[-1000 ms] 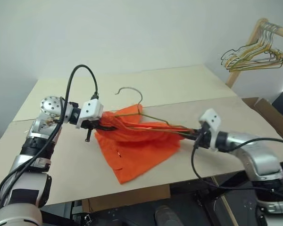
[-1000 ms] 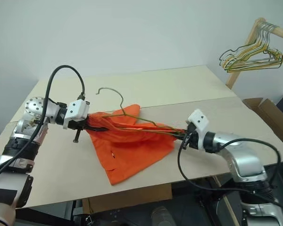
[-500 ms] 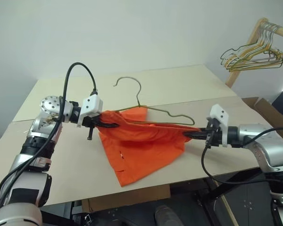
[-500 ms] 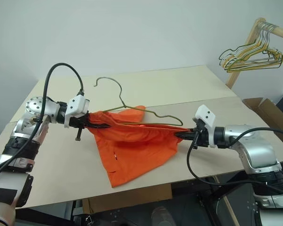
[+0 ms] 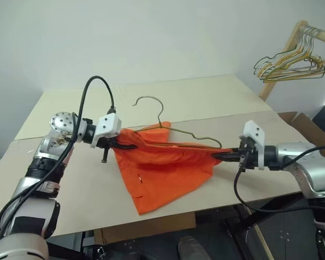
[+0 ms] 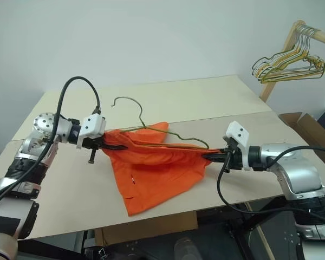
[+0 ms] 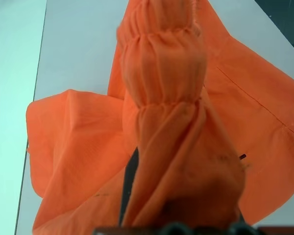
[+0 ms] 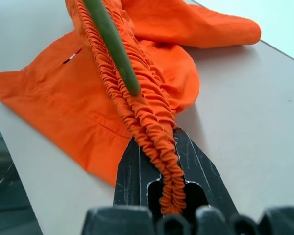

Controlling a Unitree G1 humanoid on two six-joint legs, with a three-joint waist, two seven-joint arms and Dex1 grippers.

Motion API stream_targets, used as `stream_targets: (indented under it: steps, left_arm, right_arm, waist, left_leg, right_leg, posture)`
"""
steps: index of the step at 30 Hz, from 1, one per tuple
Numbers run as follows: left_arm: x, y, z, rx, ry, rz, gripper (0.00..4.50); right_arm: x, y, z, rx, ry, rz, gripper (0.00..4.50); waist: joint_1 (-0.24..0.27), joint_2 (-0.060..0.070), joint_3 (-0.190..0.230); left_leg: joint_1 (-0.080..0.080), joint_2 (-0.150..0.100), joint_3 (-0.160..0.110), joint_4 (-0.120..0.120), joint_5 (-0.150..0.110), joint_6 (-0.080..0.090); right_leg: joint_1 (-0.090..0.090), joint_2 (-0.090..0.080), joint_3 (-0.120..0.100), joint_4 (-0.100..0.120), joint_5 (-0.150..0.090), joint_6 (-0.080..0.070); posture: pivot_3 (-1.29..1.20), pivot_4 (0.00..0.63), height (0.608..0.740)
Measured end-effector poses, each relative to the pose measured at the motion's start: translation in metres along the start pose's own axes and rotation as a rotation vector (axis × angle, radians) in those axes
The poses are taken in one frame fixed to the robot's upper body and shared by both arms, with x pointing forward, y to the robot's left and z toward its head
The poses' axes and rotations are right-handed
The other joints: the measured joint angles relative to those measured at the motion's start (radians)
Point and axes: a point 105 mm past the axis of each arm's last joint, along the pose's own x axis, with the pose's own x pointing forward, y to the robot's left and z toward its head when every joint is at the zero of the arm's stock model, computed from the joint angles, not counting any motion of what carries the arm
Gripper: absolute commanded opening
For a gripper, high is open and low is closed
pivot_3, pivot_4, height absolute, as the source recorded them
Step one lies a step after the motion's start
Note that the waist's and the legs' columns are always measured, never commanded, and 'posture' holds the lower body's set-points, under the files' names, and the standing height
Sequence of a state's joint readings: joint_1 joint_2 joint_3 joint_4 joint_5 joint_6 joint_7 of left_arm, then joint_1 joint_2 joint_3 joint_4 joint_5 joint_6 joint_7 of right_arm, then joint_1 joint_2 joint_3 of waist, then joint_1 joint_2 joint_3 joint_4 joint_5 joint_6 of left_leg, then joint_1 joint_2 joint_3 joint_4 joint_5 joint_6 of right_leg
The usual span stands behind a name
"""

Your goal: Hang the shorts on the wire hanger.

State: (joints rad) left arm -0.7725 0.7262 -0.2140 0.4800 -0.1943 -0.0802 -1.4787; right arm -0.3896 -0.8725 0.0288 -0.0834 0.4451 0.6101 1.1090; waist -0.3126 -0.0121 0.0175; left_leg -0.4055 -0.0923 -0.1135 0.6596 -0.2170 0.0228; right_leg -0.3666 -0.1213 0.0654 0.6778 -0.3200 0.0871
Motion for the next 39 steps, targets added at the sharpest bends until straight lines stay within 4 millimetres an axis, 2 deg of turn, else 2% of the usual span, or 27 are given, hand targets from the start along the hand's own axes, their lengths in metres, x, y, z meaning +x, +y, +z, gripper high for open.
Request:
stream_targets:
  steps: [11,18,31,36,39]
  left_arm:
    - [0.002,-0.008,0.004,-0.054,-0.088,-0.008,0.00]
    - [-0.003,-0.006,-0.002,-0.012,-0.023,0.014,0.00]
    - [0.008,-0.004,-0.012,0.049,0.078,0.033,0.00]
    - [0.016,-0.006,-0.024,0.098,0.161,0.017,0.00]
    - [0.015,-0.004,-0.022,0.109,0.162,0.016,0.00]
  right_arm:
    - [-0.001,-0.004,-0.005,0.016,0.005,-0.008,0.01]
    - [0.003,-0.003,0.000,-0.002,0.007,0.008,0.01]
    - [-0.003,-0.002,-0.001,-0.019,0.027,0.038,0.01]
    - [-0.006,0.010,0.010,-0.084,0.036,0.101,0.01]
    - [-0.008,0.015,0.008,-0.111,0.062,0.124,0.01]
  waist:
    - [0.004,0.000,0.000]
    - [0.014,0.000,0.000]
    - [0.026,0.000,0.000]
    - [0.024,0.000,0.000]
    - [0.024,0.000,0.000]
  left_leg:
    - [0.000,0.000,0.000,0.000,0.000,0.000]
    - [0.000,0.000,0.000,0.000,0.000,0.000]
    - [0.000,-0.001,0.001,0.001,0.000,0.000]
    - [-0.001,0.000,0.001,0.001,0.000,0.000]
    - [-0.001,0.000,0.001,0.001,0.000,0.000]
  right_leg:
    - [0.000,0.000,0.000,0.000,0.000,0.000]
    - [0.000,0.000,0.000,0.000,0.000,0.000]
    - [0.000,-0.001,0.001,-0.001,0.000,0.000]
    - [0.000,-0.001,0.000,-0.001,0.000,0.000]
    - [0.000,-0.001,0.000,-0.001,0.000,0.000]
  posture:
    - [-0.24,0.000,0.740]
    - [-0.24,0.000,0.740]
    - [-0.26,0.000,0.740]
    - [-0.27,0.000,0.740]
    - [-0.27,0.000,0.740]
